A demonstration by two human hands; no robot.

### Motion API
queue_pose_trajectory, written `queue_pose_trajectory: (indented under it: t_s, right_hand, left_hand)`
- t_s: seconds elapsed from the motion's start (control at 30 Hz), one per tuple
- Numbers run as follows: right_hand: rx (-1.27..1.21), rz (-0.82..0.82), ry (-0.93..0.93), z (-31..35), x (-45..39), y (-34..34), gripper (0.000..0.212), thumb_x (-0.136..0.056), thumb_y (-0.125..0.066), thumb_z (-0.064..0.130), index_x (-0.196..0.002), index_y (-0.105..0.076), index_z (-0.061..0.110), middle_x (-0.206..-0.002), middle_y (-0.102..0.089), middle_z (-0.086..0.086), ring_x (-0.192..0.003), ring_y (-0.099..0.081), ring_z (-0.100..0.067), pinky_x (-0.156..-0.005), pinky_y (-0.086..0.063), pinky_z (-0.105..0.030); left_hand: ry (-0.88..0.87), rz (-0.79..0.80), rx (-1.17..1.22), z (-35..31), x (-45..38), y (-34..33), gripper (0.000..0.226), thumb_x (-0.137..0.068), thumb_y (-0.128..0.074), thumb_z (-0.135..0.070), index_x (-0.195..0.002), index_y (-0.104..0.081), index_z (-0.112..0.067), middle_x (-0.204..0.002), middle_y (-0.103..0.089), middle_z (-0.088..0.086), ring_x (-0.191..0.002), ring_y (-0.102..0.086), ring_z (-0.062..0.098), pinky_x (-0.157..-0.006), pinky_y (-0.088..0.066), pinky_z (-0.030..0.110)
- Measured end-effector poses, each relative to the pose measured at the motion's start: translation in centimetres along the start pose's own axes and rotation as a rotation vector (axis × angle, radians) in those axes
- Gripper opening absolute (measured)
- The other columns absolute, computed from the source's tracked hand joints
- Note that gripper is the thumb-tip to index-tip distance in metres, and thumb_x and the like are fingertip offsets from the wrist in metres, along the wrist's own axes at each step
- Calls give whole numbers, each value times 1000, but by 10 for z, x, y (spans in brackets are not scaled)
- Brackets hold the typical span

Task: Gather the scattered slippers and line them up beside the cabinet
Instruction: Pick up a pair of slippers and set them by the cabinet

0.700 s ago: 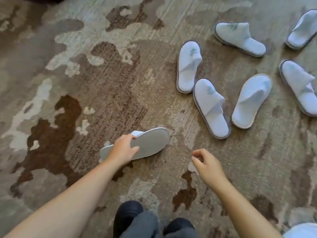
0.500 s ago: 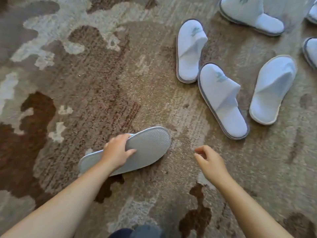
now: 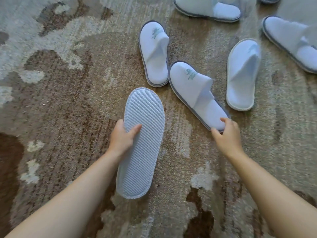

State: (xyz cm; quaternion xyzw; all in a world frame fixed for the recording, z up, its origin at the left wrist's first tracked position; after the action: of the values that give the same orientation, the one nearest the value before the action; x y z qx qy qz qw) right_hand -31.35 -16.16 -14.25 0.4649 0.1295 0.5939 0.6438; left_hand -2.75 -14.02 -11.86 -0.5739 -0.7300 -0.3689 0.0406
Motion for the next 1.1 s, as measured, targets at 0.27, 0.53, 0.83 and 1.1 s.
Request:
queue_pose_trajectory:
  t_s: [0.27,0.53,0.83,1.1]
  right_hand:
    - [-83,-134,-129,-28,-37,-7,77,-77,-67,11,-139,-21,6,-145,-27,-21,-131,-26,-37,-109,-24,-43]
    - [-178,-106,-237,-35,-28,-8,67,-63,-79,14,-119,-44,4,-128,-37,-20,-113,-45,-34,-95,-37,-34]
    - [-407,-7,-132,3,35,34,17,-83,-56,14,-85,-40,8,-79,-44,-6,-86,-52,-36,-72,-50,-55]
    - [-595,-50,-221,90,187,233,14,-87,-53,14,-85,-39,12,-79,-43,-2,-80,-54,-31,-72,-56,-40]
  left_hand:
    - [95,72,95,-5,-7,-30,10,-87,-52,-10,-93,-46,-12,-90,-54,0,-79,-55,16,-61,-46,30]
    - [91,74,164,0,1,-35,21,-84,-54,-6,-104,-53,-11,-97,-61,1,-90,-60,20,-78,-50,37]
    - [126,95,203,-48,52,-14,19,-87,-51,-7,-105,-53,-13,-92,-62,-2,-82,-61,16,-62,-50,29]
    - [40,118,89,-237,187,75,20,-87,-52,-10,-106,-53,-10,-95,-61,0,-87,-59,15,-73,-51,32]
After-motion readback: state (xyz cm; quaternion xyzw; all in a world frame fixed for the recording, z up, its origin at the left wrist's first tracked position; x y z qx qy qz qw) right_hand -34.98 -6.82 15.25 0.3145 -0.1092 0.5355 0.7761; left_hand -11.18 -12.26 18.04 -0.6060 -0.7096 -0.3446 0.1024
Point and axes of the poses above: each hand's wrist, its own x-axis away from the middle knuckle, its own y-axis out of the back of the hand, z = x × y, the point moved 4 cm from there along -x, towards the middle knuckle
